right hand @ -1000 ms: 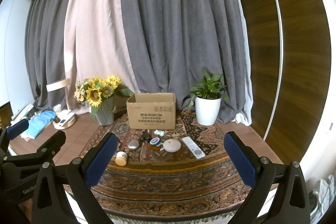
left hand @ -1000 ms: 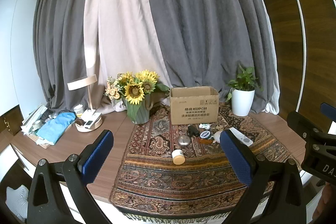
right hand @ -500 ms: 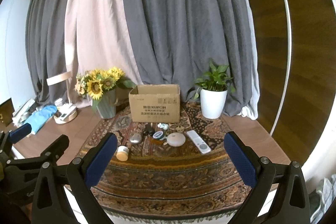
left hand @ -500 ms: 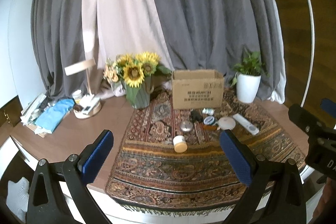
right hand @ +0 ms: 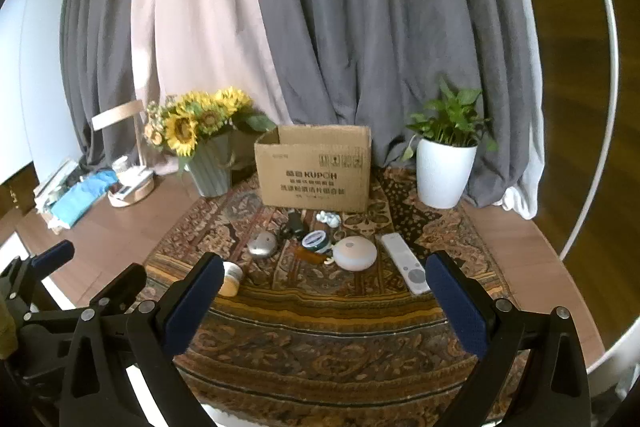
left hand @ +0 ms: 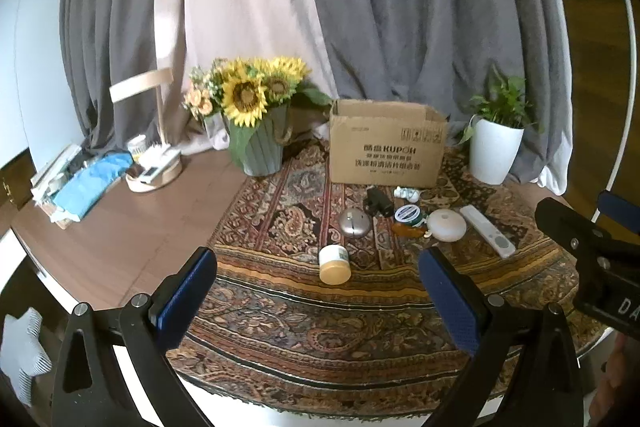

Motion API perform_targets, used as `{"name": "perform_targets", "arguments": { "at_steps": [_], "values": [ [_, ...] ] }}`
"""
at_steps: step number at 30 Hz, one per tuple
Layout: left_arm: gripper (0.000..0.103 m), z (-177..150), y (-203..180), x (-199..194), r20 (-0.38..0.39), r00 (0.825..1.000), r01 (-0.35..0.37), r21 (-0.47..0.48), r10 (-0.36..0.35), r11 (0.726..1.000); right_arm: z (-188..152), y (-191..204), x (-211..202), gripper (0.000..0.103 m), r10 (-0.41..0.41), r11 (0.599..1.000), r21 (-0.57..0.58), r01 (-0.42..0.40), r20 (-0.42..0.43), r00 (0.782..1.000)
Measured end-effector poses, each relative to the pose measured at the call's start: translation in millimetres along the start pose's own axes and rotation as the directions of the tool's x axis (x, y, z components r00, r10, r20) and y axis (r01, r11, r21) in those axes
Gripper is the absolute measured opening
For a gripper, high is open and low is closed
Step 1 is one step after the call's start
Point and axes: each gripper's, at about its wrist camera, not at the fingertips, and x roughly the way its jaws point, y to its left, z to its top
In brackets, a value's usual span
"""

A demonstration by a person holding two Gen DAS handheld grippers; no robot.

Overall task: Organize rigid objects
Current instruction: 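Move right tool to the white dome lamp while left tool reaches the cream jar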

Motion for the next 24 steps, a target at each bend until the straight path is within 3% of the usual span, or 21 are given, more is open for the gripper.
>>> {"name": "perform_targets", "arguments": {
  "at_steps": [7,12,17,24],
  "values": [
    [0.1,3.4,-3.2,47.2,-0.04,0.999,0.004,0.007,-0.004,1.0,2.9,-8.7,46.9,0.101,0.011,1.0,0.022,-0.009,-0.058,0.998],
    [0.098,2.9,-10.3,77.9,-0.074,0.997,0.011,0.023,-0.01,1.0,6.2,-6.3,77.2,0.099,0.001,1.0,-0.026,-0.003,-0.081,0.997],
    [0.095,-1.3,-17.9,103.9,-0.117,0.993,-0.01,0.004,0.011,1.0,5.3,-14.9,109.3,0.098,-0.009,0.999,-0.047,0.004,-0.115,0.993],
    [0.089,-15.2,-29.5,137.8,-0.129,0.988,-0.096,-0.042,0.09,0.995,-0.5,-25.6,159.5,0.094,0.034,0.993,-0.108,-0.049,-0.143,0.989]
  ]
}}
